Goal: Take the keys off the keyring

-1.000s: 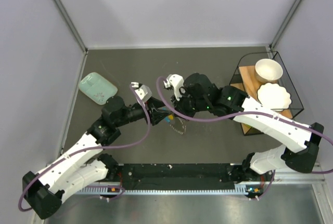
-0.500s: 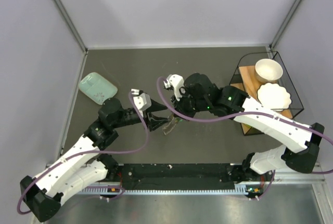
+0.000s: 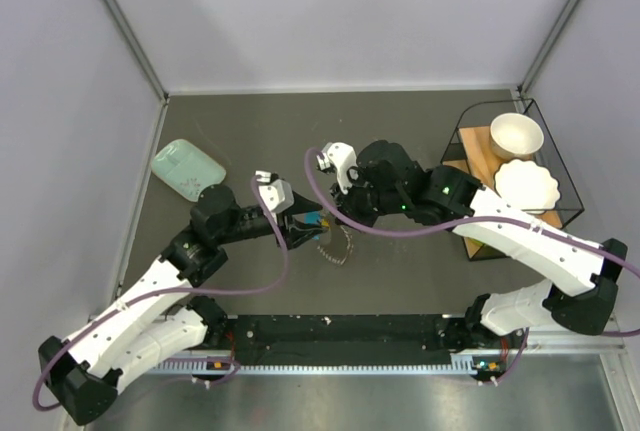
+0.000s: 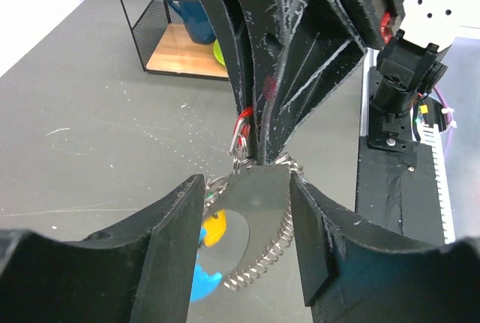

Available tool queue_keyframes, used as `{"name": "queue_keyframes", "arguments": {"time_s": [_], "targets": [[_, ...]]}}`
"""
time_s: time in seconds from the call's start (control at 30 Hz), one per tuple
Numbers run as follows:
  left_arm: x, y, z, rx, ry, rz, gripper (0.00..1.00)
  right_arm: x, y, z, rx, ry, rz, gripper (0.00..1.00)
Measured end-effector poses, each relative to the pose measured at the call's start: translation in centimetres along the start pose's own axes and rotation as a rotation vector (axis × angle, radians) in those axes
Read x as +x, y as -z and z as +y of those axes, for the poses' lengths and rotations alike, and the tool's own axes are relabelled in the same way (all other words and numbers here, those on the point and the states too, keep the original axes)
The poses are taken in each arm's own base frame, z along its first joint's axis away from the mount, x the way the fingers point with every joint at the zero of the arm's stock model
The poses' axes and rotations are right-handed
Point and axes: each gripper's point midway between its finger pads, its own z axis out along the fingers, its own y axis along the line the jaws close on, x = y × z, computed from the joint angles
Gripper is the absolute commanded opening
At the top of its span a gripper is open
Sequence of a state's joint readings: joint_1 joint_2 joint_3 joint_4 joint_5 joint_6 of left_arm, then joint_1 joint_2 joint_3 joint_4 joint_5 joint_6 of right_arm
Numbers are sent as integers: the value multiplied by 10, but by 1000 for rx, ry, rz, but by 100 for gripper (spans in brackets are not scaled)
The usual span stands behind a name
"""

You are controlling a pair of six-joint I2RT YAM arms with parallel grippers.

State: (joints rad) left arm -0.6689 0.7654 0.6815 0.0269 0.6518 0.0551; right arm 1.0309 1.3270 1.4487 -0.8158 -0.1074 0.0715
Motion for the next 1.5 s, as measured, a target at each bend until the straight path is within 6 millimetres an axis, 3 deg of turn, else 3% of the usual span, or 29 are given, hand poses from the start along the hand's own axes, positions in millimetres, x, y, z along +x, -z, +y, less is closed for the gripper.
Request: {"name": "queue_keyframes", "arguments": {"time_s": [0.47, 1.13, 1.23, 1.37, 1.5], "targets": [[9, -9, 7, -19, 64, 27, 42, -1, 2, 4, -19, 0, -5, 0], [6, -16, 1, 20, 77, 10, 37, -3, 9, 12, -65, 3, -21, 0], [6, -17, -1, 37, 77, 6, 29, -3, 10, 13, -71, 4, -22, 0], [2, -18, -6, 67, 78, -5, 3, -4, 13, 13, -70, 6, -29, 0], [3, -18, -9, 82, 79, -4, 0, -2, 13, 9, -57, 11, -32, 0]]}}
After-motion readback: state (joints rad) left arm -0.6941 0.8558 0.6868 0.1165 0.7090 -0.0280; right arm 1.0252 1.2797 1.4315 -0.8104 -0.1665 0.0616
